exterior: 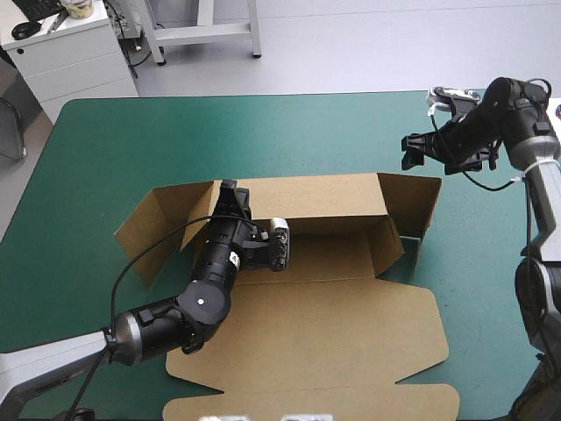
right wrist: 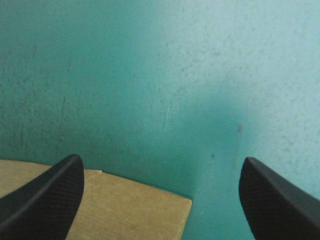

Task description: Fold the box

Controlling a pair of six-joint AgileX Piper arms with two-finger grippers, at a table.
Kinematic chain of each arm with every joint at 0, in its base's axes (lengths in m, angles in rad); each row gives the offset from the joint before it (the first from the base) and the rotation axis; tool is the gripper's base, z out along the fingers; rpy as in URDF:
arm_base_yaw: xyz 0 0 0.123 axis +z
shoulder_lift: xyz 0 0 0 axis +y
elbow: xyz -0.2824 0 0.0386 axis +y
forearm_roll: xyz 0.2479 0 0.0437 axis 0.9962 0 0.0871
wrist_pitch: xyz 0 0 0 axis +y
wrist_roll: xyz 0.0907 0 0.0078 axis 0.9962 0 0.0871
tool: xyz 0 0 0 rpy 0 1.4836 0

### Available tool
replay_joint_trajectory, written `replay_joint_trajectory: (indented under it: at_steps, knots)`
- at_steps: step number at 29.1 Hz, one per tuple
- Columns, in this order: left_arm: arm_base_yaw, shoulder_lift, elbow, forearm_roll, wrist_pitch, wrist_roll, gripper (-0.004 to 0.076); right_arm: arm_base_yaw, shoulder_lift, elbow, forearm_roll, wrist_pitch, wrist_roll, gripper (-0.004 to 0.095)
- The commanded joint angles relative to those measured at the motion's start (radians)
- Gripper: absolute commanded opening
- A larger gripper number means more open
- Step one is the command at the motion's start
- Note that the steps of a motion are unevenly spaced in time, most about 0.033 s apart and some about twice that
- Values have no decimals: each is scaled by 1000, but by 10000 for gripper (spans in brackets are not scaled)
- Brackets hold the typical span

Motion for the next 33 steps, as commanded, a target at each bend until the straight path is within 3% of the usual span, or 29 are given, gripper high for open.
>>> replay_joint_trajectory:
  at_steps: [1,13,21,23,28,33]
  knots:
    - [-11,-26,-17,16,4,-9,-10,-8,-97,53,22,18,-44,782]
    - [-11,-26,-17,16,-1,-9,-10,-19,-302,319,44,6,-130,782]
    - [-11,-26,-17,16,-1,-9,-10,-19,-453,549,123,-141,-192,782]
    - [-11,-26,-17,16,-6,-9,-10,-19,-488,595,167,-171,-268,782]
    - [-11,-26,-17,16,-9,-13,-10,-19,-533,700,337,-187,-638,782]
    - [-11,-26,-17,16,-9,-13,-10,-19,-533,770,451,-208,-768,782]
